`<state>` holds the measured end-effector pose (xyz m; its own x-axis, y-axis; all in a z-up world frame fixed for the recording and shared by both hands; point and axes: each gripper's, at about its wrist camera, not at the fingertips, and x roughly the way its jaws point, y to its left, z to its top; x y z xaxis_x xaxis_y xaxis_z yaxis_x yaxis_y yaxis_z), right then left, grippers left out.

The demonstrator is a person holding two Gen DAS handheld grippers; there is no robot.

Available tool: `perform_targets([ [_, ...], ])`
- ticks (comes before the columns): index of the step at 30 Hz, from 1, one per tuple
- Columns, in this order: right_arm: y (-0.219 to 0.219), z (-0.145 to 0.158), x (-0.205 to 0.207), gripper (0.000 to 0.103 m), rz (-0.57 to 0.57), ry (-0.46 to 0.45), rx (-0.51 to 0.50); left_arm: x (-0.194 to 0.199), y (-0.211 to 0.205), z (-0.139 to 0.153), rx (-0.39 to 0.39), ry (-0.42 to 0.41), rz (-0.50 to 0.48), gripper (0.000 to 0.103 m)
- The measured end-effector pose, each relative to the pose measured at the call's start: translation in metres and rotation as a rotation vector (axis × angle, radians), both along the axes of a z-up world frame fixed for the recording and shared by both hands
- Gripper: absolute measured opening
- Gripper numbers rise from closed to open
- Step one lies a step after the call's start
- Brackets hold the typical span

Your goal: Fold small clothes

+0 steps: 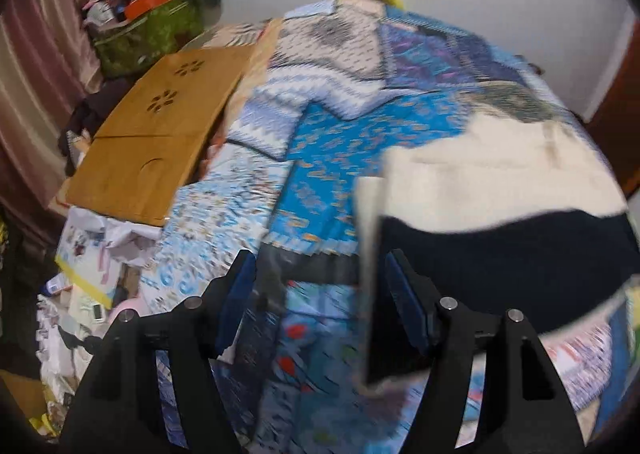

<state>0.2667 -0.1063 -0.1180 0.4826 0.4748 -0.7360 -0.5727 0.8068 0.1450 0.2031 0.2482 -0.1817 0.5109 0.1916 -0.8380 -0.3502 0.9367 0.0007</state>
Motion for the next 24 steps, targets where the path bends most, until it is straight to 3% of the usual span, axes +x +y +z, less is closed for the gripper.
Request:
perform_targets([
  [7,0.043,-0.006,-0.018,0.071,0.086,0.0,0.007,-0.029,-0.039,-0.001,-0.132,-0.03,-0.032,0.077],
  [12,0.076,-0.036,-0.022,0.071,0.141,0.059,-0.042,-0.037,-0.06,-0.021,-0.266,0.015,-0.013,0.077],
  [15,0.09,-0.06,-0.022,0.071,0.163,0.108,-0.091,-0.034,-0.07,-0.03,-0.354,0.024,-0.048,0.077],
  [18,0.088,-0.066,-0.021,0.078,0.152,0.124,-0.069,-0.027,-0.074,-0.039,-0.434,0.033,-0.057,0.077],
  [24,0.082,-0.069,-0.021,0.079,0.159,0.158,-0.035,-0.01,-0.063,-0.053,-0.596,0.001,0.034,0.077],
])
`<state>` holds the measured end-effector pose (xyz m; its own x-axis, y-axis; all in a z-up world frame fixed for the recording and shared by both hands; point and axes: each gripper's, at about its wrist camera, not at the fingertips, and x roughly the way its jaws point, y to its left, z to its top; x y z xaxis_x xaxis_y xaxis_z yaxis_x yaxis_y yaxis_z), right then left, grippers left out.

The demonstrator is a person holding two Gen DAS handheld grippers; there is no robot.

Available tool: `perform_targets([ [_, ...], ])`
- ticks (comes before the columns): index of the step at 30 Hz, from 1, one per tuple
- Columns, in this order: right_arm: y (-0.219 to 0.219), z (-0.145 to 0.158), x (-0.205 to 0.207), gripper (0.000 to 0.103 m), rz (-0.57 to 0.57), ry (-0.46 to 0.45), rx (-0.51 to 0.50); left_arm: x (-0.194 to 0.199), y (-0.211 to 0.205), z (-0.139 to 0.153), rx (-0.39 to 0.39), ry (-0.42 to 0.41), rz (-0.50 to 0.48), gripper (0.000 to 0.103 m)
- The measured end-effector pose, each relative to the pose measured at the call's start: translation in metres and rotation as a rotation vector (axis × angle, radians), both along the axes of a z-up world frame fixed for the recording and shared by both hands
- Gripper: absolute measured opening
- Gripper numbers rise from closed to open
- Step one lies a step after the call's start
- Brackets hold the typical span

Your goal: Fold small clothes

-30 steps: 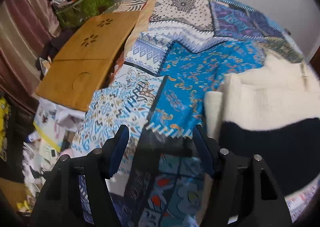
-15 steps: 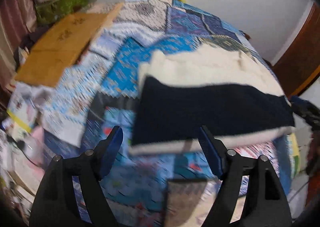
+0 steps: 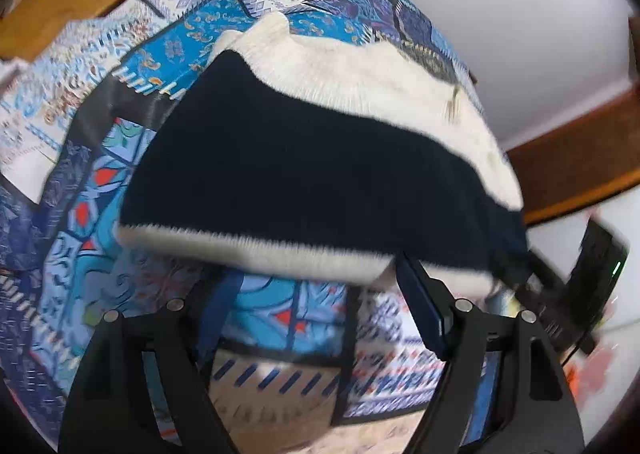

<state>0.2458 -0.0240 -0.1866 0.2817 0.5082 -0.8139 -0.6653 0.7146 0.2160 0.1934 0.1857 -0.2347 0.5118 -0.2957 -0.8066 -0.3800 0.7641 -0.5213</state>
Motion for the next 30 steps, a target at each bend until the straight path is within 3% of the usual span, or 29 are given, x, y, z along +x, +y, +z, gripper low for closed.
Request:
perform_targets([
  [5,-0.001,-0.001,-0.004,0.08,0.003,0.004,0.016,0.016,0.027,-0.016,-0.192,-0.027,0.111,0.078],
  [8,-0.002,-0.002,-0.004,0.08,0.002,0.006,0.024,0.022,0.048,-0.025,-0.265,-0.028,0.192,0.076],
  [10,-0.002,-0.002,-0.004,0.08,0.003,0.006,0.025,0.026,0.057,-0.03,-0.253,-0.019,0.228,0.064],
  [12,-0.003,-0.001,-0.005,0.08,0.005,0.008,0.026,0.031,0.063,-0.033,-0.215,-0.01,0.246,0.045],
  [15,-0.003,0.002,-0.006,0.08,0.012,0.008,0.022,0.032,0.064,-0.029,-0.177,-0.026,0.232,0.03],
  [19,-0.006,0.013,-0.007,0.08,0.009,-0.02,0.02,0.023,0.074,-0.004,-0.063,-0.066,0.223,0.026],
  [24,-0.023,0.028,-0.003,0.08,-0.027,-0.064,0.026,0.013,0.093,0.053,0.192,-0.109,0.3,0.025],
  [27,-0.036,0.034,0.0,0.08,-0.061,-0.084,0.042,0.02,0.086,0.084,0.337,-0.125,0.306,0.025],
  [30,-0.046,0.03,0.005,0.08,-0.099,-0.071,0.064,0.023,0.069,0.107,0.419,-0.151,0.271,0.025],
])
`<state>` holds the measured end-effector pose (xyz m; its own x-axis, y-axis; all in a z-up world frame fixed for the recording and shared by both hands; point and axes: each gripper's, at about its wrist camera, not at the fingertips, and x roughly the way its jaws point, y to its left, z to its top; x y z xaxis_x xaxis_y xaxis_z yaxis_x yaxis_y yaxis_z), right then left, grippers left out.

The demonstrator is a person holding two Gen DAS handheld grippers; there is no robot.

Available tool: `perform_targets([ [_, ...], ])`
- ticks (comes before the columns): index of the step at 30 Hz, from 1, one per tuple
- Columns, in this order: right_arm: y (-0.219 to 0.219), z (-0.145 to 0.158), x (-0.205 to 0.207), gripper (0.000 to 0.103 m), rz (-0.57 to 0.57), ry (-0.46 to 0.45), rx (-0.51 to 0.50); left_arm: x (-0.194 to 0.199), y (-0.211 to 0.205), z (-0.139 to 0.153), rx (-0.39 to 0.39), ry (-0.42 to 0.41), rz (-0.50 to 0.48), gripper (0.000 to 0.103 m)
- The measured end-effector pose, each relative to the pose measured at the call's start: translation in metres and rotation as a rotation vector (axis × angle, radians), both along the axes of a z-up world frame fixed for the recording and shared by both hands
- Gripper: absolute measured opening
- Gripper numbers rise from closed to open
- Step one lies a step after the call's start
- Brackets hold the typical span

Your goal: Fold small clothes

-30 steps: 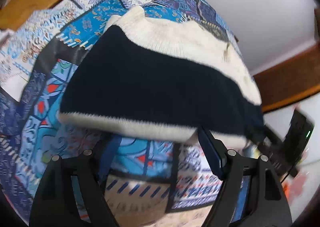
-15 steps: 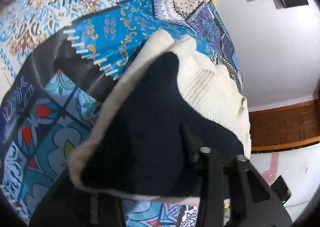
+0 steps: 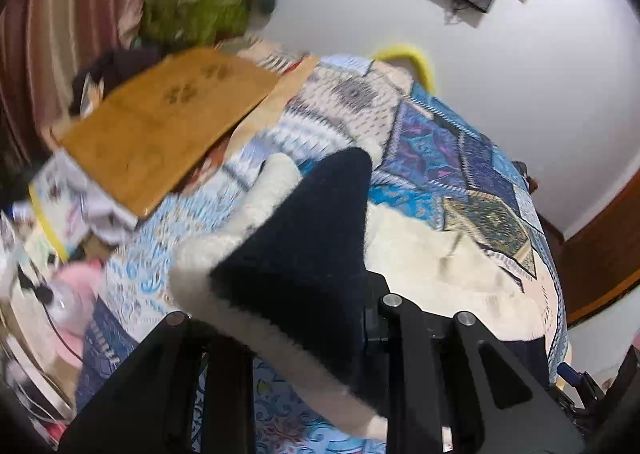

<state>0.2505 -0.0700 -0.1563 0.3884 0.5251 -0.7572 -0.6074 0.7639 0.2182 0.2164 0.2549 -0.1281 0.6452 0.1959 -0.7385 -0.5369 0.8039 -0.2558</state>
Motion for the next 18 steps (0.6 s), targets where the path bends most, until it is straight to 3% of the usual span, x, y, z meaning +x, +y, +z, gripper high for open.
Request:
perform_targets([
  [4,0.0,-0.022,0.002,0.071,0.001,0.053,-0.023,0.019,-0.035,0.026,0.045,-0.039,-0.061,0.025],
  [11,-0.003,-0.036,0.001,0.07,0.006,0.065,-0.022,0.063,-0.124,0.072,0.109,-0.119,-0.225,0.024],
  [15,-0.005,-0.037,0.001,0.071,0.006,0.07,-0.011,0.087,-0.177,0.078,0.132,-0.132,-0.313,0.024],
  [18,-0.008,-0.038,0.002,0.071,0.002,0.083,0.007,0.099,-0.215,0.063,0.17,-0.101,-0.371,0.024],
])
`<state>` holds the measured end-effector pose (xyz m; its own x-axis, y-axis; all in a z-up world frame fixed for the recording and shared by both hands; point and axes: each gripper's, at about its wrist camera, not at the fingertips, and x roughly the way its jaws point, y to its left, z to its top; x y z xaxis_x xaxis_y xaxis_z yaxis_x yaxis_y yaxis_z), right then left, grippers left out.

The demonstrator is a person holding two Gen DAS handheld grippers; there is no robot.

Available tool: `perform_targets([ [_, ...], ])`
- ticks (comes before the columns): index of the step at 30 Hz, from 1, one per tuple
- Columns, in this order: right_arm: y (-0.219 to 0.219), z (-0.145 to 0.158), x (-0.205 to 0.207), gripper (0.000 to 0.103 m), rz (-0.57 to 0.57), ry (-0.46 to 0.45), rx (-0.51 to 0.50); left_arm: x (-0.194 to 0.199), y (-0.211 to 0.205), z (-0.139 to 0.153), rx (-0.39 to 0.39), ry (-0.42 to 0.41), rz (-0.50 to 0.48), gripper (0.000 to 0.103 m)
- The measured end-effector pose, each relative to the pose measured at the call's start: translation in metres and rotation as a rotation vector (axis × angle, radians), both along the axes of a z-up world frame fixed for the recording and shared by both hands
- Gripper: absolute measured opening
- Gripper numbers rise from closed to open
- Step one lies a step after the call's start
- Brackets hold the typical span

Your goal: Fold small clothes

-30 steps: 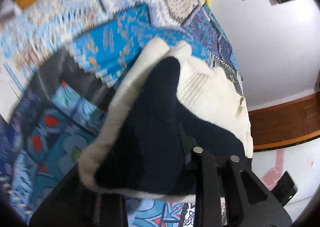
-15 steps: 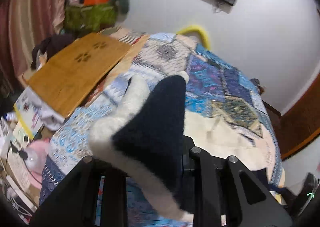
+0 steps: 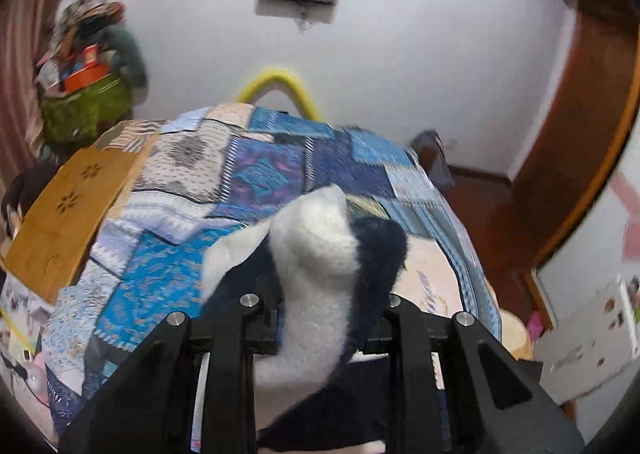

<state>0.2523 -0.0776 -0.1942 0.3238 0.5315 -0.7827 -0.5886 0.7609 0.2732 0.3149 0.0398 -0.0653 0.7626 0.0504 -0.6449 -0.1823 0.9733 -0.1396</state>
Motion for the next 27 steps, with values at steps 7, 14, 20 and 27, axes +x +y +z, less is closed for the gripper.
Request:
perform_targets([
  [7,-0.003,0.001,-0.002,0.071,0.011,0.014,0.018,-0.008,-0.054,-0.05,0.048,0.14,-0.16,0.024],
  [14,-0.006,0.004,-0.002,0.071,0.028,0.007,0.021,-0.036,-0.059,-0.042,0.021,0.191,-0.313,0.048],
  [20,-0.01,0.012,0.003,0.071,0.034,-0.015,0.018,-0.071,-0.03,-0.003,-0.011,0.064,-0.341,0.063],
  [27,-0.009,0.012,0.03,0.071,0.021,-0.014,0.013,-0.049,0.054,-0.031,-0.068,0.125,-0.157,0.065],
])
